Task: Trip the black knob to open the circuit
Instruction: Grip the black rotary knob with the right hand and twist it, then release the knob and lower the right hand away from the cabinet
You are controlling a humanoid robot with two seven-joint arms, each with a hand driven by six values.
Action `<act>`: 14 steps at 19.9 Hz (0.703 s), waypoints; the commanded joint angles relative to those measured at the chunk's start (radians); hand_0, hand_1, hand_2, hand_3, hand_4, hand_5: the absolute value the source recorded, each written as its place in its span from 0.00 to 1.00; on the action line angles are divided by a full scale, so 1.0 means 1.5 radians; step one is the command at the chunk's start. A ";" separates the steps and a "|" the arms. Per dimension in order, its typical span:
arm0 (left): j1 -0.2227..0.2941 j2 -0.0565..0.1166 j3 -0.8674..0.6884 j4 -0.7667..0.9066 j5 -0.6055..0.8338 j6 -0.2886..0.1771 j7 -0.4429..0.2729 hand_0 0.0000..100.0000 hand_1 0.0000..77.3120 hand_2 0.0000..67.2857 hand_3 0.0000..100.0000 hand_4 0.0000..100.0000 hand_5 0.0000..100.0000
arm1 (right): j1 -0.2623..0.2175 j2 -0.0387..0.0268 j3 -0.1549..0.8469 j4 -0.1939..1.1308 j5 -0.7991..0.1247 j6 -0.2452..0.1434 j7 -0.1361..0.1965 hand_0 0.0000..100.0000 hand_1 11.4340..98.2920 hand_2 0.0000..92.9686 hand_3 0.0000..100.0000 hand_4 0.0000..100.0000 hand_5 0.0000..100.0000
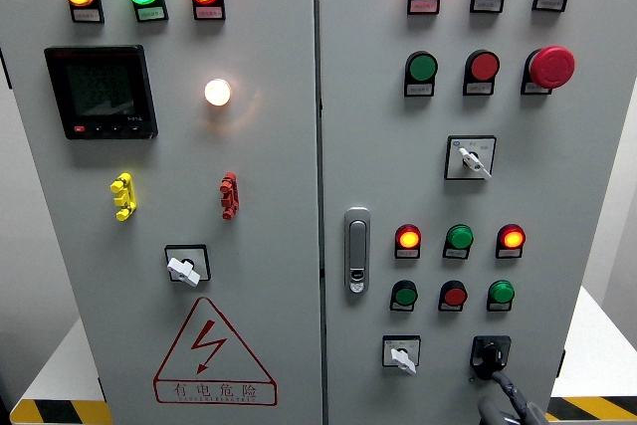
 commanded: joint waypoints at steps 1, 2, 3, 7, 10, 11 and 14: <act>0.000 0.000 0.000 0.000 0.000 0.000 0.000 0.00 0.04 0.19 0.21 0.07 0.02 | -0.001 0.0000 -0.003 0.000 0.000 -0.001 -0.001 0.89 0.45 0.00 0.95 1.00 1.00; 0.000 0.000 0.000 0.000 0.000 0.000 0.000 0.00 0.04 0.19 0.21 0.07 0.02 | -0.001 0.0000 -0.003 0.000 0.000 -0.001 -0.001 0.89 0.45 0.00 0.95 1.00 1.00; 0.000 0.000 0.000 0.000 0.000 0.000 0.000 0.00 0.04 0.19 0.21 0.07 0.02 | -0.001 0.0000 -0.004 0.000 0.000 -0.001 -0.001 0.89 0.45 0.00 0.95 1.00 1.00; 0.000 0.000 0.000 0.000 0.000 0.000 0.000 0.00 0.04 0.19 0.21 0.07 0.02 | -0.001 0.0000 -0.004 0.002 0.000 0.000 -0.001 0.89 0.44 0.00 0.95 1.00 1.00; 0.000 0.000 0.000 0.000 0.000 0.000 0.000 0.00 0.04 0.19 0.21 0.07 0.02 | -0.001 0.0000 -0.004 0.001 0.000 -0.001 0.000 0.89 0.44 0.00 0.95 1.00 1.00; 0.000 -0.001 0.000 0.000 0.000 0.000 0.000 0.00 0.04 0.19 0.21 0.07 0.02 | -0.001 0.0000 -0.004 0.001 0.000 -0.001 0.000 0.89 0.44 0.00 0.95 1.00 1.00; 0.001 0.000 0.000 0.000 0.000 0.000 0.000 0.00 0.04 0.19 0.21 0.07 0.02 | -0.004 -0.0010 -0.001 0.001 -0.001 -0.001 0.001 0.89 0.44 0.01 0.95 1.00 1.00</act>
